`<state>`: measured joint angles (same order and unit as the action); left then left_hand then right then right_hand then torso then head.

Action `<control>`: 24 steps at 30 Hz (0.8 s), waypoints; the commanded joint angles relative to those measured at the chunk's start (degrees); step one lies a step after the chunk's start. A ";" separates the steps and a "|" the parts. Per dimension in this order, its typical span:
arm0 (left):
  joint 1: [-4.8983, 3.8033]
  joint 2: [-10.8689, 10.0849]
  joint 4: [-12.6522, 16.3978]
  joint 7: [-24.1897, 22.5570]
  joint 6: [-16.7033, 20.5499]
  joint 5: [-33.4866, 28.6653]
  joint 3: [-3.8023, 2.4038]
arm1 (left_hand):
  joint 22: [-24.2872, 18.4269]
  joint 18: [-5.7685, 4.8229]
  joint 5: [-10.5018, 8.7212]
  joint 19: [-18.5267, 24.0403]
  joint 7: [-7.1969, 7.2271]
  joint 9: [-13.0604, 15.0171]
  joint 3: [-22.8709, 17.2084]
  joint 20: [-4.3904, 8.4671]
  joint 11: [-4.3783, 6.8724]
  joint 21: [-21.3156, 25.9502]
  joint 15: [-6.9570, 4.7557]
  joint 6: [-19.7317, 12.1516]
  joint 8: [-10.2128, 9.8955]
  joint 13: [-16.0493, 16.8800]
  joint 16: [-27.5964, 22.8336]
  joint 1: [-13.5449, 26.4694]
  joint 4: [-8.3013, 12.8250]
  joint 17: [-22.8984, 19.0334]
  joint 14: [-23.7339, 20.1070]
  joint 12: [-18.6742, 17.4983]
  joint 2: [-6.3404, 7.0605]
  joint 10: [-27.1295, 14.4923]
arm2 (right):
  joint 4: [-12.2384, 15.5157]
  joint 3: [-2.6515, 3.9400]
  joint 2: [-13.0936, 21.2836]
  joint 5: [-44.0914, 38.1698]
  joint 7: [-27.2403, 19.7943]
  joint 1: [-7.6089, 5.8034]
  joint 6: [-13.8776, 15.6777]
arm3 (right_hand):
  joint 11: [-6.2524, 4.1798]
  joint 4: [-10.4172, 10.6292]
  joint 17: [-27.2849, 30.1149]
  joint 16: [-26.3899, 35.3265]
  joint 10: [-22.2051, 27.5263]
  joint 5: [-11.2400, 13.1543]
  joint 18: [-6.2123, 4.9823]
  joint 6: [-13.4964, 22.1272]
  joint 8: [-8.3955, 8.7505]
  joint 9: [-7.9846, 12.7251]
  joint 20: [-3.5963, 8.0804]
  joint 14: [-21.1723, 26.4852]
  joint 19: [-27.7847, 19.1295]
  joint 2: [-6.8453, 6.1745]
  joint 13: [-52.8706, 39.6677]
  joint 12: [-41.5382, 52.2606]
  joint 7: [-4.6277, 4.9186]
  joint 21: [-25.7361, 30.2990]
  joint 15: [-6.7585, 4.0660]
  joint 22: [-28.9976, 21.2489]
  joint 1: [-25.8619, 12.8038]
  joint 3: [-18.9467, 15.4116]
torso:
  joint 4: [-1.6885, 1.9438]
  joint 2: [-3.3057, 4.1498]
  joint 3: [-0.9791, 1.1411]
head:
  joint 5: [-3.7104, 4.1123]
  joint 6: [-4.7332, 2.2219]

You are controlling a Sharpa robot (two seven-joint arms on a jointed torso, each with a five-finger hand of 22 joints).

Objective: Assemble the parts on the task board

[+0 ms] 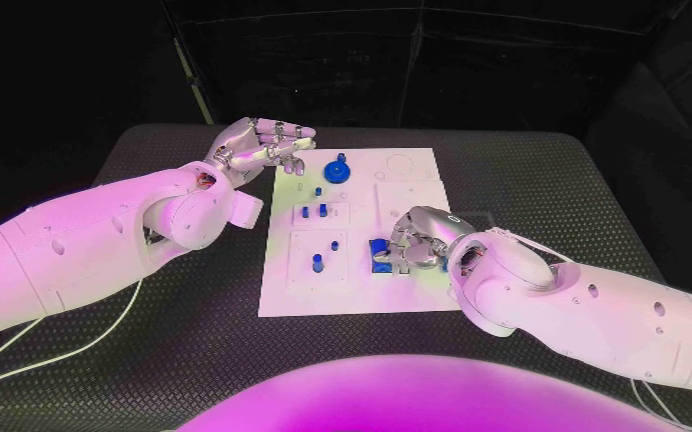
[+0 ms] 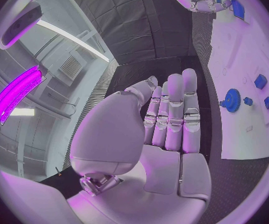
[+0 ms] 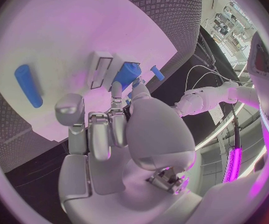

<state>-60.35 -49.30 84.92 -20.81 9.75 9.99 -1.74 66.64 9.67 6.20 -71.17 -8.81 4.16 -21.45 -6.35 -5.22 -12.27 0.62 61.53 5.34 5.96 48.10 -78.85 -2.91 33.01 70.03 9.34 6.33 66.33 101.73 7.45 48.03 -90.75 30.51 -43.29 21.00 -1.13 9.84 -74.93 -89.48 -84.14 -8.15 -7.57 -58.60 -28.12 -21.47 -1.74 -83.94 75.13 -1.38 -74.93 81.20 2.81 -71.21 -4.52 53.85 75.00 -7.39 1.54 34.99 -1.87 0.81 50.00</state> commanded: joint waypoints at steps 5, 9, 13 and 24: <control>-0.06 -0.04 0.08 -0.32 -0.49 -0.30 -0.06 | -0.19 0.70 -0.25 -0.12 -0.27 -0.08 0.46 -0.20 -0.08 0.44 0.15 -0.20 -0.27 0.08 -0.19 0.38 -0.11 -0.09 -0.37 0.33 -0.45 -0.43 | -0.01 -0.01 0.09 -0.63 -1.37 -0.03 -0.10 | -0.43 -0.70 -14.07 -0.08 -1.17 0.17 0.94 0.02 -0.21 -0.14 0.35 -5.85 -0.04 0.16 -6.59 0.16 -0.25 -0.03 -0.50 0.06 1.09 -0.12 | -0.05 0.01 -0.06 | -0.07 0.00; -0.05 -0.04 0.07 -0.32 -0.50 -0.30 -0.06 | -0.20 0.70 -0.25 -0.13 -0.26 -0.08 0.47 -0.20 -0.08 0.45 0.15 -0.21 -0.27 0.09 -0.19 0.39 -0.12 -0.09 -0.37 0.34 -0.46 -0.45 | 0.07 -0.02 0.26 -0.63 -1.80 -0.03 -0.28 | -0.47 -1.22 -14.12 -0.10 -1.20 0.39 0.95 -0.03 -0.19 -0.22 0.38 -5.86 -0.04 0.10 -6.66 0.19 -0.29 -0.05 -0.53 0.11 1.84 -0.13 | -0.09 0.05 -0.03 | -0.03 0.00; -0.05 0.05 0.04 -0.32 -0.51 -0.30 -0.06 | -0.20 0.70 -0.25 -0.13 -0.26 -0.08 0.47 -0.20 -0.08 0.45 0.15 -0.21 -0.27 0.09 -0.19 0.39 -0.12 -0.09 -0.37 0.34 -0.46 -0.45 | -0.32 -0.01 0.03 -0.63 -1.89 -0.03 0.18 | -0.51 -1.46 -14.12 -0.10 -1.22 0.71 0.96 -0.14 -0.15 -0.28 0.41 -5.86 -0.02 0.78 -6.69 0.17 -0.32 -0.08 -0.56 0.19 2.38 0.06 | 0.04 0.00 -0.05 | 0.09 0.00; -0.04 0.09 0.00 -0.35 -0.47 -0.30 -0.06 | -0.20 0.70 -0.25 -0.13 -0.26 -0.08 0.47 -0.20 -0.08 0.45 0.15 -0.21 -0.27 0.09 -0.19 0.39 -0.12 -0.09 -0.37 0.34 -0.46 -0.45 | -1.83 0.03 -1.09 -0.64 -2.11 -0.03 2.33 | -0.66 -1.14 -14.28 -0.17 -1.41 1.12 0.99 -0.53 -0.12 -0.39 0.48 -5.90 0.08 2.64 -6.94 0.36 -0.53 -0.18 -0.67 0.39 2.39 0.28 | 0.00 0.02 -0.02 | -0.06 0.00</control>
<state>-60.32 -49.27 84.88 -20.81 9.75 9.97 -1.74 66.48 9.67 6.20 -71.17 -8.81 4.16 -21.27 -6.35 -5.22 -12.03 0.62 61.53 5.34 5.95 48.10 -78.60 -3.08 33.02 70.03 9.34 6.09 66.33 100.10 7.48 47.04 -91.05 28.83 -43.30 21.94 -1.33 8.54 -74.92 -89.48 -83.92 -7.19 -7.57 -58.95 -28.25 -21.85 -1.74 -83.99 75.13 0.73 -75.06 81.37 2.49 -71.21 -4.88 54.18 77.15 -7.35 1.60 35.02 -1.90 0.80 50.00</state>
